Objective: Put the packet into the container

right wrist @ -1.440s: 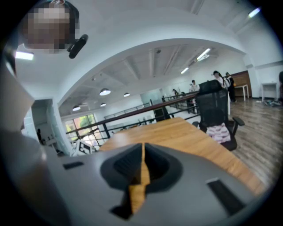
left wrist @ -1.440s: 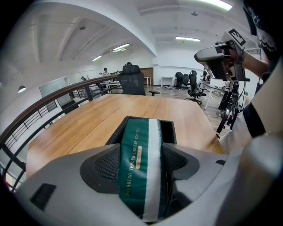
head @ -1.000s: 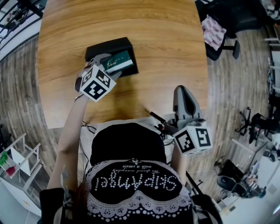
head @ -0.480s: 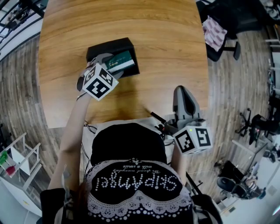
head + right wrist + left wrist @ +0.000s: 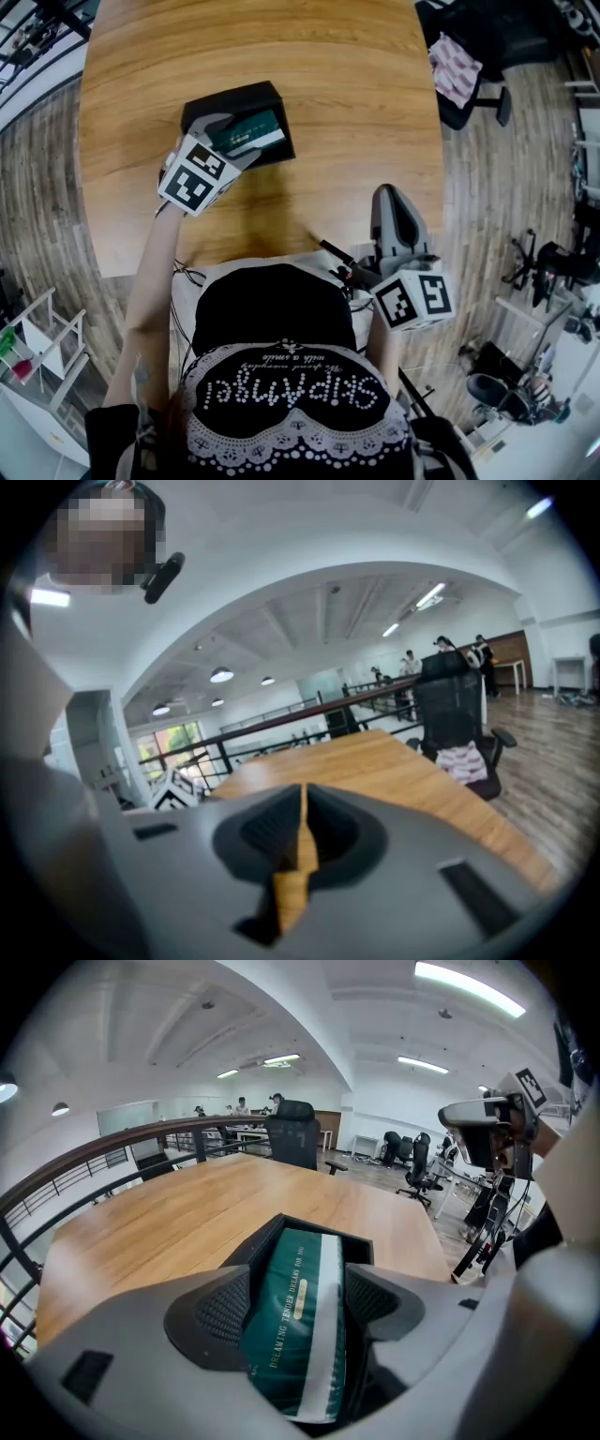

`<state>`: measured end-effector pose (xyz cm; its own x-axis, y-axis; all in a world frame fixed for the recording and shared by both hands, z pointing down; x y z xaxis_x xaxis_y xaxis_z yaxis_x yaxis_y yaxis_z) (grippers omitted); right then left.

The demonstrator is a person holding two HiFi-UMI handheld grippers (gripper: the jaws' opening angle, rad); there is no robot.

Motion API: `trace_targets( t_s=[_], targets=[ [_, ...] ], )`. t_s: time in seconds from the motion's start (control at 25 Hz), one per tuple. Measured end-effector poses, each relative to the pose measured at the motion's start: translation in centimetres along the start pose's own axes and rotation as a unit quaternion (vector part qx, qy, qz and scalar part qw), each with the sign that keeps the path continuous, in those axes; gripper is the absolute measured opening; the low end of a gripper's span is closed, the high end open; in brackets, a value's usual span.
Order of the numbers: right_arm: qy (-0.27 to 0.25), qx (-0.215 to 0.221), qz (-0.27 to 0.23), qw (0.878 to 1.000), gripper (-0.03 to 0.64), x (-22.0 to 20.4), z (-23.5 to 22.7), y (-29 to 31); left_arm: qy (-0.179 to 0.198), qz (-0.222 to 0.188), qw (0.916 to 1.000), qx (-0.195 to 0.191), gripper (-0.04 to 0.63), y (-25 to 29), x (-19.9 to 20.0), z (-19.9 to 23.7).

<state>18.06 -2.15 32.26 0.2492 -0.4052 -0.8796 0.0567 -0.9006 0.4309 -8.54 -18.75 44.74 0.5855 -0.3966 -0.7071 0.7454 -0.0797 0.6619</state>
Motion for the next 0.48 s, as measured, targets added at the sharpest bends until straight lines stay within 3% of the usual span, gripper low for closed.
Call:
trace_targets(
  t_s=[0.4,0.48],
  targets=[
    [-0.003,0.011,-0.003,1.000,0.040,0.4,0.6,0.0,0.014,-0.066,0.9971,0.033,0.328,-3.7,1.5,-1.1],
    [-0.005,0.012,-0.004,1.000,0.040,0.4,0.6,0.0,0.010,-0.084,0.9955,0.043,0.295,-4.3,1.7,-1.4]
  ],
)
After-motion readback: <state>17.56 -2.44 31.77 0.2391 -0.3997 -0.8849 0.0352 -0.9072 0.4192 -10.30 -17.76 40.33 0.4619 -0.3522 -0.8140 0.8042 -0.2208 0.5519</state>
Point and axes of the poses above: the fingertips, and each gripper's own axes: y forward along the fingers, z to its left, x out of its top, the point moved 10 cm from there along -y, backward along the fingers, and after that the axes turned 15 degrees about -x, right-handed, at the moved point
